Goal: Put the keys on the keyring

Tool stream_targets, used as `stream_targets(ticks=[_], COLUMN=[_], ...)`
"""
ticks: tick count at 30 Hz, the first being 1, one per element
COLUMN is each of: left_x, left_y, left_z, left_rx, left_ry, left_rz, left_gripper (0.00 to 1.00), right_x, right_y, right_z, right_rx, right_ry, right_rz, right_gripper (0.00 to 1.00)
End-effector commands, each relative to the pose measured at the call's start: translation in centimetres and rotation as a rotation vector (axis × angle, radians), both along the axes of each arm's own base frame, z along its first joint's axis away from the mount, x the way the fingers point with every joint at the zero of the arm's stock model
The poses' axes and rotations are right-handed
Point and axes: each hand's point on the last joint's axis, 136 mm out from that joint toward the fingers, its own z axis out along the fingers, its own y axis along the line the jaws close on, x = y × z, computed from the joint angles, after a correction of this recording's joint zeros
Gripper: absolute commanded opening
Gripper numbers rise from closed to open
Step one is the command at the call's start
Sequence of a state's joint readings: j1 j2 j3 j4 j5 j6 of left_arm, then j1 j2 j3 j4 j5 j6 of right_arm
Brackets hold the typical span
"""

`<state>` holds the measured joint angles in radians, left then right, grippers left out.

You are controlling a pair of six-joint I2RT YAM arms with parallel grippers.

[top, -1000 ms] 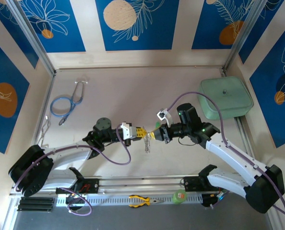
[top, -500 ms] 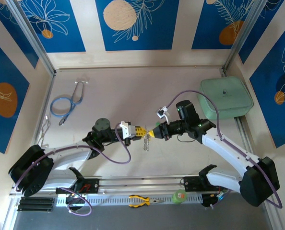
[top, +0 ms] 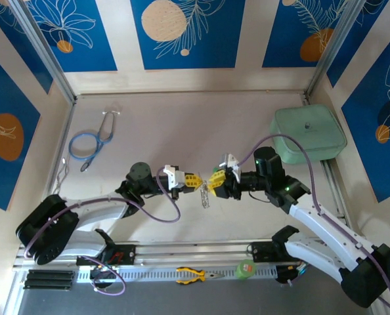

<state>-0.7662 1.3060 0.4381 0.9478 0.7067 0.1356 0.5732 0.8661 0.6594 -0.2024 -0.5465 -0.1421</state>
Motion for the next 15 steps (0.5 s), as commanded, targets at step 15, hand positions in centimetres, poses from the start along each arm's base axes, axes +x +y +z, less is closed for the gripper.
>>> stream_targets(ticks=[15], left_x=[-1.8], left_y=[-0.2], left_z=[1.0], left_rx=[-0.020], left_ry=[0.000], left_rz=[-0.107], left_gripper=[0.00], right_x=[1.0], right_y=[0.7], right_z=[-1.3], right_rx=[-0.118], right_ry=[-0.232], right_rz=[0.033], right_gripper=[0.25])
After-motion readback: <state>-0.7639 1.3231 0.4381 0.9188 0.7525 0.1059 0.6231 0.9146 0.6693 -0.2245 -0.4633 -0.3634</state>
